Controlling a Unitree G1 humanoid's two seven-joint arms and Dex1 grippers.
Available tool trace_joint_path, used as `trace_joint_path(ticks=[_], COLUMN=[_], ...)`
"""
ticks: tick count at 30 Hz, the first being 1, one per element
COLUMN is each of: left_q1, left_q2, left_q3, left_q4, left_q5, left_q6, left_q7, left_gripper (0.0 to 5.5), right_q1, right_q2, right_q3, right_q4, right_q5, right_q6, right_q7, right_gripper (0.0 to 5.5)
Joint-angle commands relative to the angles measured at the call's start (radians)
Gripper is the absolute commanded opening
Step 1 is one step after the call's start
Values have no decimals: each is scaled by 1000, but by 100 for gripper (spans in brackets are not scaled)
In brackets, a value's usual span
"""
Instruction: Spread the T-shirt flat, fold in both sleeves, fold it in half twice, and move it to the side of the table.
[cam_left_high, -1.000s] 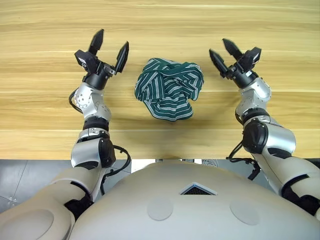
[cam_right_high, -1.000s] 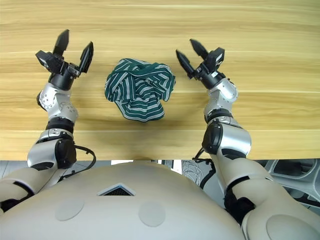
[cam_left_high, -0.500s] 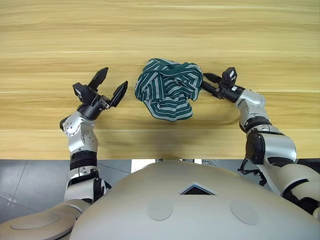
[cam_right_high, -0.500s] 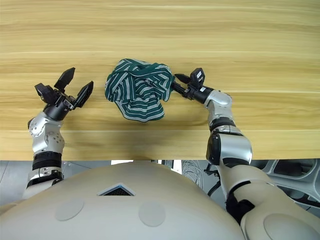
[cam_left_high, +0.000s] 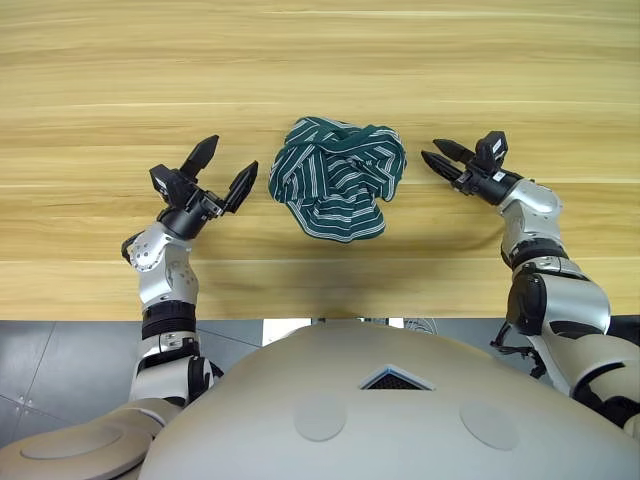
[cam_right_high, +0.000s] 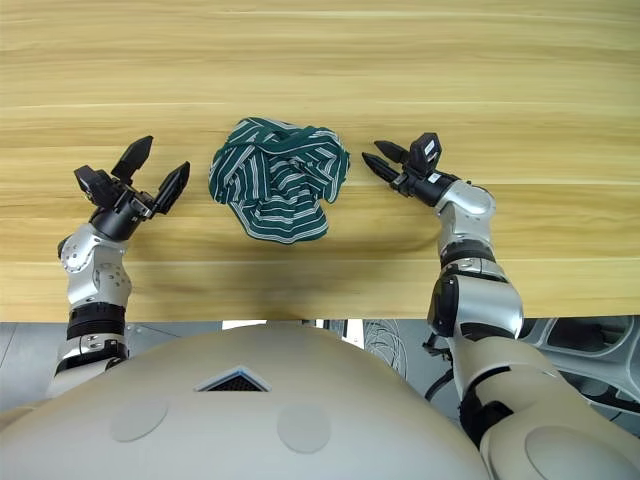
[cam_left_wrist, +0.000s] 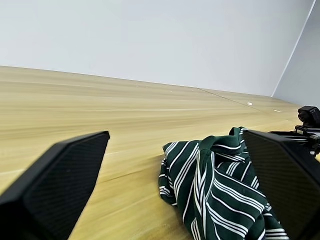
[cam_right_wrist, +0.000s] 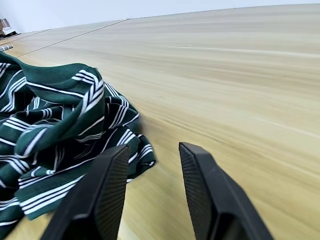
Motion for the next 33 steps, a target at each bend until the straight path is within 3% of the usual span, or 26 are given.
trace_joint_path(ticks=[1, 7, 13, 26, 33], left_q1=[-3, 1, 3, 5, -3], left_q2=[4, 4, 1, -6, -6], left_q3=[0, -4, -12, -34, -68], left_q4=[4, 18, 36, 37, 47], left_q5=[3, 20, 36, 35, 67], left_q6=[-8, -23, -44, -48, -57], left_q7=[1, 8, 12, 10, 15], left_gripper=[483, 483, 483, 483, 483], right_q1=[39, 110, 159, 120, 114], right_q2=[45, 68, 69, 88, 106], right_q3=[-5, -1, 42, 108, 127], right_q4=[-95, -251, -341, -329, -344], right_q5=[72, 157, 137, 90, 100], right_q6=[48, 146, 177, 288, 339], right_q7=[65, 117, 103, -87, -82], right_gripper=[186, 186, 294, 294, 275])
